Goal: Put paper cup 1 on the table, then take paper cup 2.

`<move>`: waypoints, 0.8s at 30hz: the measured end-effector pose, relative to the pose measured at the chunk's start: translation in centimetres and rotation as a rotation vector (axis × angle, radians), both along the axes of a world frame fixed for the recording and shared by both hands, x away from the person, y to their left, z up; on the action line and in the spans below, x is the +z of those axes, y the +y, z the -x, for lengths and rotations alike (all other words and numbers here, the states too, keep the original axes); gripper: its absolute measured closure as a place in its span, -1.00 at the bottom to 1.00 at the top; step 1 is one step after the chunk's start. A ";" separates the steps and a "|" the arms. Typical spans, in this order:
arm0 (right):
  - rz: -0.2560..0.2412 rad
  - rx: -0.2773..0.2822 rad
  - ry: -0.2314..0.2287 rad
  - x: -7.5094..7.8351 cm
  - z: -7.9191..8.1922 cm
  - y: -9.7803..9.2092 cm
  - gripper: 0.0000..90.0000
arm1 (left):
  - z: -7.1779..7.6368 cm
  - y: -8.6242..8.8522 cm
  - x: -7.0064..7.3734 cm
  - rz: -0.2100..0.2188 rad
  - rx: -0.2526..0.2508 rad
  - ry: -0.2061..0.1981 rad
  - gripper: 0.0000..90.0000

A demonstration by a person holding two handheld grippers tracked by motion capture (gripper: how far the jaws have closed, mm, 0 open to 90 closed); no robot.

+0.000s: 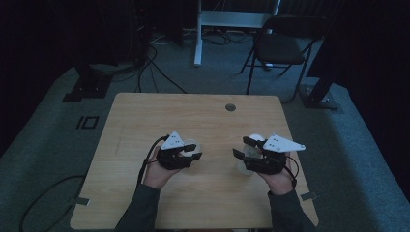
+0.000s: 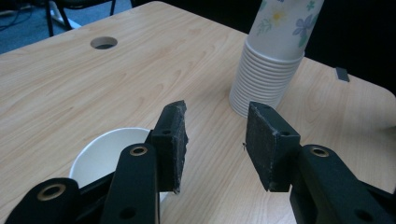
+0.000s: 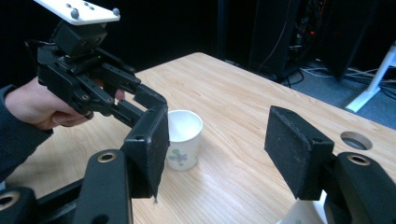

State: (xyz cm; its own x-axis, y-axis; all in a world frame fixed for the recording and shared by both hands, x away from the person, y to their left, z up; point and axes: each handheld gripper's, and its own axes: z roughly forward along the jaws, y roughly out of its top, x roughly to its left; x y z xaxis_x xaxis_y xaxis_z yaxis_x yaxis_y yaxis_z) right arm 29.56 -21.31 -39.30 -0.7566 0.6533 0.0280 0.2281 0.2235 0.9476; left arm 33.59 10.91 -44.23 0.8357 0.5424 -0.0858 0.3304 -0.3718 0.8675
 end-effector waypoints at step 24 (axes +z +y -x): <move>0.039 -0.135 -0.055 1.8 0.1 -3.4 -0.35 | 0.3 -1.5 -0.7 0.029 -0.020 -0.001 0.26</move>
